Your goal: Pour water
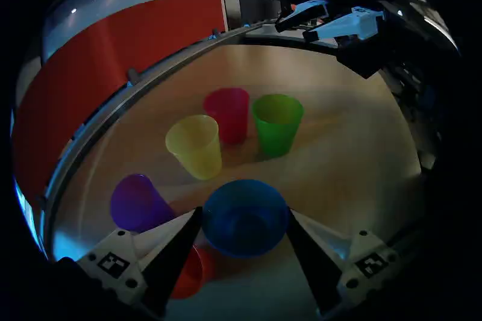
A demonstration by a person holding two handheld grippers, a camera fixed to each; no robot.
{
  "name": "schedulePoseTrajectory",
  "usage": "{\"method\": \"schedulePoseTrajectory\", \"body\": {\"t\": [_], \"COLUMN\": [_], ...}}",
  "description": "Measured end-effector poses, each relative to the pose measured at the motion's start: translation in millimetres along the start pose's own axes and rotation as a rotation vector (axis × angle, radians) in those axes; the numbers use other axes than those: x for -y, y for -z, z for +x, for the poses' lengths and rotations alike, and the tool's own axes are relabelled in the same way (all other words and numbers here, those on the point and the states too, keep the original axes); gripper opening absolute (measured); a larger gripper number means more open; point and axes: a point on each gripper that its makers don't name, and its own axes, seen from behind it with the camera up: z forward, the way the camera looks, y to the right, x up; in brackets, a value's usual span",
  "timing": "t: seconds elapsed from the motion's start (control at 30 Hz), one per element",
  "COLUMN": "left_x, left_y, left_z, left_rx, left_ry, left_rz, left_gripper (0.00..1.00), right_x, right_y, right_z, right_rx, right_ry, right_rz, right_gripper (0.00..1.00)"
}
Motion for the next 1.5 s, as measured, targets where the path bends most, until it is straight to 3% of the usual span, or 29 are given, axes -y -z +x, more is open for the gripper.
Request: {"method": "schedulePoseTrajectory", "body": {"t": [0.6, 1.1, 1.5], "left_x": [-9.5, 3.7, 4.5], "left_y": [6.4, 45.1, 73.3], "left_z": [4.5, 31.8, 53.2], "left_rx": [-0.03, -0.151, -0.248], "left_ry": [-0.004, 0.056, 0.091], "left_rz": [-0.011, 0.049, 0.069], "left_gripper": [0.9, 0.9, 0.9], "right_x": [0.7, 5.4, 12.3], "right_y": [0.0, -1.1, 2.2], "right_z": [2.3, 5.4, 11.6], "right_rx": [-0.001, -0.006, -0.022], "right_ry": [0.0, 0.005, 0.012], "right_rz": [-0.001, 0.001, 0.003], "right_gripper": [1.0, 1.0, 1.0]}}
